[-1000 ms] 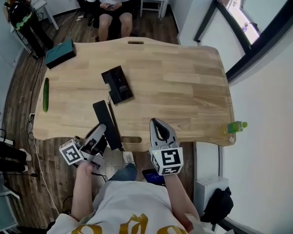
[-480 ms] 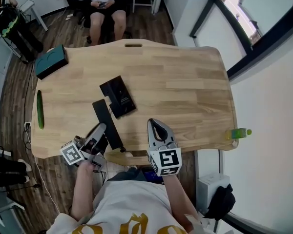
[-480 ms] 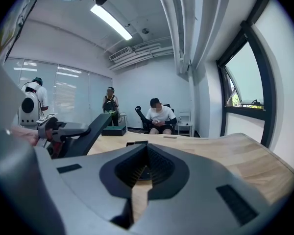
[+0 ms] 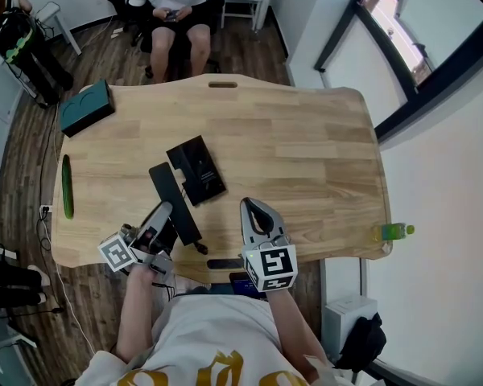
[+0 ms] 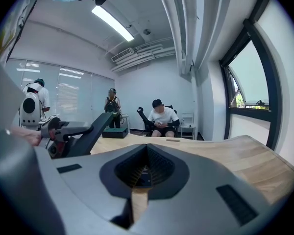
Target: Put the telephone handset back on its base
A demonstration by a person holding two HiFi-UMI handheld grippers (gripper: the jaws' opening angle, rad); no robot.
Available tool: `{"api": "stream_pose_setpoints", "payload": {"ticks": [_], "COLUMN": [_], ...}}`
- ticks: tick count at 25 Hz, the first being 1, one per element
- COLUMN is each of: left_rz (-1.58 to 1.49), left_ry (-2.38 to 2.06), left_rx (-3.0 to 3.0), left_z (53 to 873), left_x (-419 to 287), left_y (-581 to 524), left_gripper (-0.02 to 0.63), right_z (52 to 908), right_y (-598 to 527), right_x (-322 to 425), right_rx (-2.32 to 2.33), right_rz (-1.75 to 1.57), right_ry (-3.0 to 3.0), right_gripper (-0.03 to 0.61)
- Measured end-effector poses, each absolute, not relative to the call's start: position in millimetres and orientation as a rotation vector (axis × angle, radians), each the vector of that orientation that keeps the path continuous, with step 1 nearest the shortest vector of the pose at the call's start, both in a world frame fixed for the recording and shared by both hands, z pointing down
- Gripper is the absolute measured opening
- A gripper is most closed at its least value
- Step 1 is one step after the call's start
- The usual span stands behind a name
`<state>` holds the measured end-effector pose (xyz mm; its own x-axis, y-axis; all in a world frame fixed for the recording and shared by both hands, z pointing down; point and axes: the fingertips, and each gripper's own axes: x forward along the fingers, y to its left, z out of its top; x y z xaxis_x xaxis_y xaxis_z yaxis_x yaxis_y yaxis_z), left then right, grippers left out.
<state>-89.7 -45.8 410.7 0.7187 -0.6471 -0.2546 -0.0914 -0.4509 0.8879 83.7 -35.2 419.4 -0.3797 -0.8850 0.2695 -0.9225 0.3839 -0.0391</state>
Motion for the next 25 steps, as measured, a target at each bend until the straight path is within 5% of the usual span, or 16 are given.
{"api": "stream_pose_setpoints", "payload": {"ticks": [25], "left_rz": [-0.709], "left_ry": [-0.645], "left_rx": [1.912], "left_z": [447.6], "left_x": [-87.2], "left_y": [-96.0], "left_gripper": [0.074], "right_z": [448.8], "right_y": [-90.6], "right_x": [77.5], "right_rx": [1.556], "right_rz": [0.349], "right_ry": [-2.445], "right_gripper": [0.005]}}
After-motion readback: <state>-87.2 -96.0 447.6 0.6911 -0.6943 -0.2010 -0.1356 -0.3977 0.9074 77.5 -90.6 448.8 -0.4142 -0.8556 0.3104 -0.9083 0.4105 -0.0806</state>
